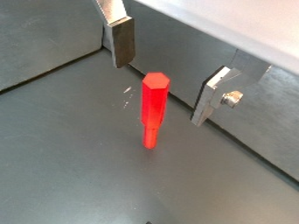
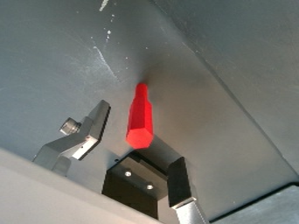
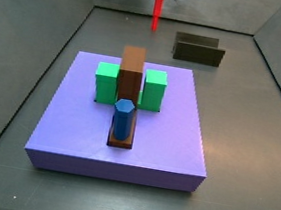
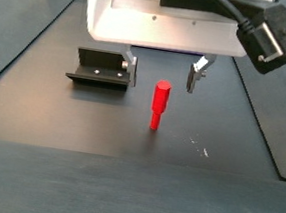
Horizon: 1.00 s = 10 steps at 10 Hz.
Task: Pick up the red object. Move up. Move to above the board. Insert the red object.
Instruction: Pick up the red object.
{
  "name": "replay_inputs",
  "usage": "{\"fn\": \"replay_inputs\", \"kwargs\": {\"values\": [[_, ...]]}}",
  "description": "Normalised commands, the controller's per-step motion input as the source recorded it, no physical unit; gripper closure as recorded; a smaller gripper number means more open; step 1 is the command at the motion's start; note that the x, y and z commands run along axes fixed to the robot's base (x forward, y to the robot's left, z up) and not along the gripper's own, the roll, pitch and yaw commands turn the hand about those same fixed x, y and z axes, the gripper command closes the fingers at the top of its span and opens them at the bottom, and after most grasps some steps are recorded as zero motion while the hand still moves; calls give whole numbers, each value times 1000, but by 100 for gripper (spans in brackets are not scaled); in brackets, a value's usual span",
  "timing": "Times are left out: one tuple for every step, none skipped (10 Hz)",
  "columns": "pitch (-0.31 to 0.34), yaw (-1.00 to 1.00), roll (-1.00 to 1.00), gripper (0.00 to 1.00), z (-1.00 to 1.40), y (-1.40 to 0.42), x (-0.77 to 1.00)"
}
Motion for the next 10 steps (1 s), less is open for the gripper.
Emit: {"fn": "replay_inputs", "kwargs": {"values": [[-66, 0, 0, 0, -329, 0, 0], [-66, 0, 0, 0, -349, 74, 0], [-59, 0, 0, 0, -343, 80, 0], [-50, 0, 0, 0, -323, 77, 0], [-44, 0, 0, 0, -309, 83, 0], [0, 0, 6, 0, 0, 0, 0], [0, 0, 6, 0, 0, 0, 0], [0, 0, 37, 0, 0, 0, 0], [0, 0, 0, 100, 0, 0, 0], [0, 0, 0, 100, 0, 0, 0]]}}
